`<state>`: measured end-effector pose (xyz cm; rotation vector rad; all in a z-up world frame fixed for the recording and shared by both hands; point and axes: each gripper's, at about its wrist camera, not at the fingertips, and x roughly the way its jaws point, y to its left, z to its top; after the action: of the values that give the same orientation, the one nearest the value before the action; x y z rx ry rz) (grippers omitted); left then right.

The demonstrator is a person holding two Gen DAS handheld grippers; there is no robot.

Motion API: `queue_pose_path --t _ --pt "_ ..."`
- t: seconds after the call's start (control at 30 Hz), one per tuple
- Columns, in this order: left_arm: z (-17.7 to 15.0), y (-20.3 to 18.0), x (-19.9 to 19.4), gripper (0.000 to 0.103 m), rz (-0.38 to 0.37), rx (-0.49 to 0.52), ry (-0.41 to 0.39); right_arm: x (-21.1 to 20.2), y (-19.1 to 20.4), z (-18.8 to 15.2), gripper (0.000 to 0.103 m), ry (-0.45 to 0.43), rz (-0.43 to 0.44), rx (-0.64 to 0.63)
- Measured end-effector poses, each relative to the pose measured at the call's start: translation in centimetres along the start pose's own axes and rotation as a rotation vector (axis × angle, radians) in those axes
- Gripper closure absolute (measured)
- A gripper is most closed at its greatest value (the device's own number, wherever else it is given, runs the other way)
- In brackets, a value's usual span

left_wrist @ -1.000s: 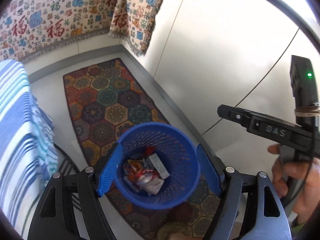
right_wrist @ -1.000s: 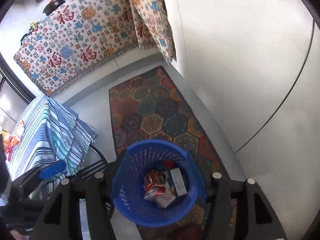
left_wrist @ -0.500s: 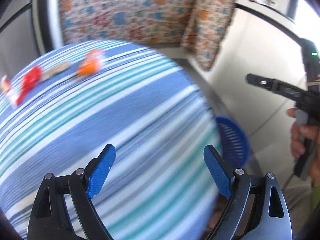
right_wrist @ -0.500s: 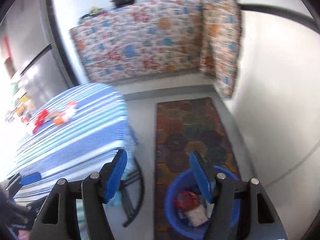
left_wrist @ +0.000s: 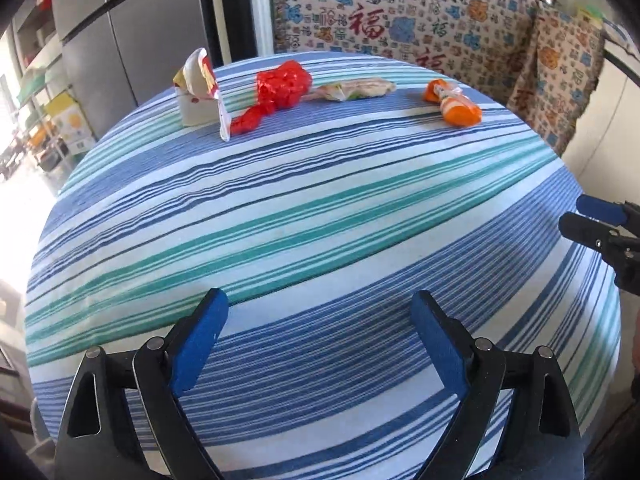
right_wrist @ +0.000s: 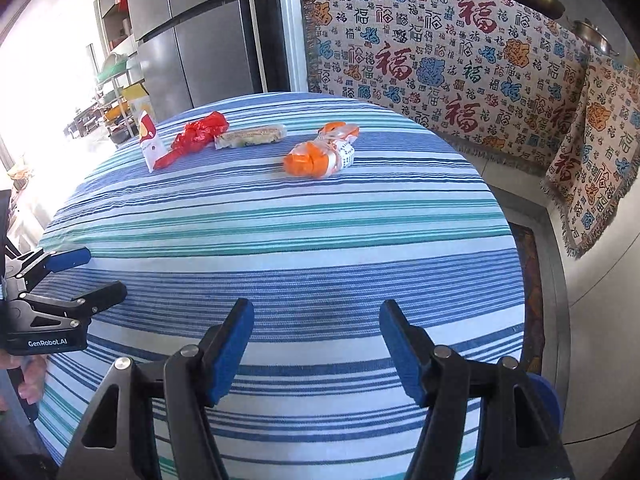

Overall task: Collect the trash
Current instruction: 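Move both open tools back over the remaining trash on the table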

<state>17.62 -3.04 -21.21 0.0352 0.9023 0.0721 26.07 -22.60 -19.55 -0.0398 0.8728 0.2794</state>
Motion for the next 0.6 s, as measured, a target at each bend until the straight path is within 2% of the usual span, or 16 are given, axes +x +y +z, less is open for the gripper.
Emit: queue_pose_path --t 0.2,0.37,0.43,0.53,0.6 --pt "0.5 1.0 0.4 0.002 -0.001 -0.004 0.003 2.4 0.9 0.8 0.036 0.026 -0.015 0.017" --pt "2.0 2.9 1.0 0.005 0.007 -0.038 -0.015 3.7 1.7 1.4 0.036 0.027 -0.012 0.025" --pt "3.6 4.3 0.6 0.011 0.003 -0.065 -0.046 3.8 1.9 1.5 0.036 0.022 -0.011 0.025" --pt "7.1 5.8 -0.1 0.011 -0.01 -0.094 -0.114 3.9 2.0 1.5 0.036 0.021 -0.015 0.017" --pt "10.0 6.3 0.1 0.012 0.019 -0.093 -0.161 4.0 1.9 1.5 0.036 0.028 -0.018 0.016"
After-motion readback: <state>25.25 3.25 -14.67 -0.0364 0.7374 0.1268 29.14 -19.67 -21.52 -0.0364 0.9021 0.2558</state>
